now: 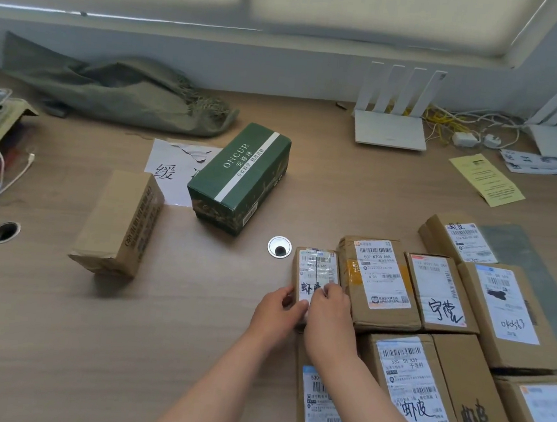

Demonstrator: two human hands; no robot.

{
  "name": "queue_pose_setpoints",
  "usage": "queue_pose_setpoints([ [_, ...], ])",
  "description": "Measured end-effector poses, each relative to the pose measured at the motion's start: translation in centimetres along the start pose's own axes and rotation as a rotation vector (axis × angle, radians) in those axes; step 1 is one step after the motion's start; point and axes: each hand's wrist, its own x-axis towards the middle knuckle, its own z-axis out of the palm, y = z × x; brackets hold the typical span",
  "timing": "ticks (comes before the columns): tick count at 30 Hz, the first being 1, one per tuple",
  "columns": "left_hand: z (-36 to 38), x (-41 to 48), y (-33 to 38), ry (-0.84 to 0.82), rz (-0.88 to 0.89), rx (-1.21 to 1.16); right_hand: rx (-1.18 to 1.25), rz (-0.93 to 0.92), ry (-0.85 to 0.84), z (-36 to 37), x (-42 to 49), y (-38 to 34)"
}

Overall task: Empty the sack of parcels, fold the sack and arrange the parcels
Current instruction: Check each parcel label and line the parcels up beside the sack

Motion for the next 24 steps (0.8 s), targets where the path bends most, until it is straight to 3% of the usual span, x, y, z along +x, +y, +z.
queue_pose_setpoints([
  [6,-5.6,-0.2,2.3,0.415,0.201,-0.131,0.357,-0.078,0.16,-0.6,1.4,-3.0],
  [11,-13.4,0.7,5.7,0.568,0.282,-0.226,0.719,0.048,0.057,-2.3,3.6,-7.4],
  [15,-18.5,2.5,7.3,0.559,0.284,-0.305,0.923,0.119,-0.013,-2.8,5.9,-11.2],
  [18,-20.8,4.3,8.0,0.513,0.234,-0.232,1.004,0.129,-0.059,-3.0,7.7,-13.6],
  [24,-23.3,6.3,8.7,0.241,0.013,-0.153,1.061,0.116,-0.102,-2.4,10.6,-16.7],
])
